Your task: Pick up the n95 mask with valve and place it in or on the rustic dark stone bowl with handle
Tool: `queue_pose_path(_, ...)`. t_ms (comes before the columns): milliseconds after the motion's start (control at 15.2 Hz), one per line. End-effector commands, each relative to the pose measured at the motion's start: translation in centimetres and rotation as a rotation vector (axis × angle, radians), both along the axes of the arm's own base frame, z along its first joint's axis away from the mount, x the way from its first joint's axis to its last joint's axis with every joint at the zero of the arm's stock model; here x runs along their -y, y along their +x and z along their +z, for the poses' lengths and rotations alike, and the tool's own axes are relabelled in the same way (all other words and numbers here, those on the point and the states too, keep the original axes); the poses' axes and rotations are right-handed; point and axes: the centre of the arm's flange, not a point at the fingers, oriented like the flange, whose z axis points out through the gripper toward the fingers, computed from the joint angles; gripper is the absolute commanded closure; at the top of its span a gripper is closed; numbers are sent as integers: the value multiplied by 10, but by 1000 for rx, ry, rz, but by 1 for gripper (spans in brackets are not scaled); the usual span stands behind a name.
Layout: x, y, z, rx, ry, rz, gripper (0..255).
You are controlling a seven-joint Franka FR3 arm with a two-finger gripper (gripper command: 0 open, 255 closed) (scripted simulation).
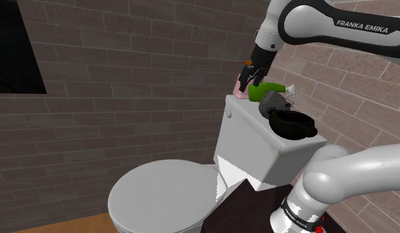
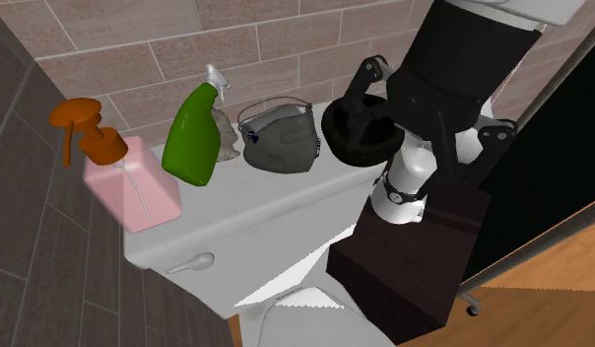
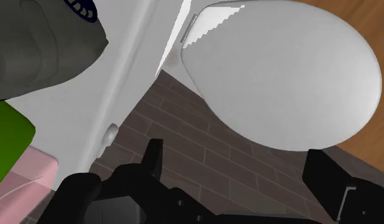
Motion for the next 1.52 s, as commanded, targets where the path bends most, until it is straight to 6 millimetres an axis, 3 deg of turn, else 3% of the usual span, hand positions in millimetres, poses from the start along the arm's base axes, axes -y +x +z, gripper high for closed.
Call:
queue_pose_path(0, 0, 0, 0, 0, 0, 0, 0)
queue_pose_path(726, 164, -19, 1, -56, 118, 122, 0)
queue_pose_path(1452, 328, -18, -17, -112, 235, 243, 0)
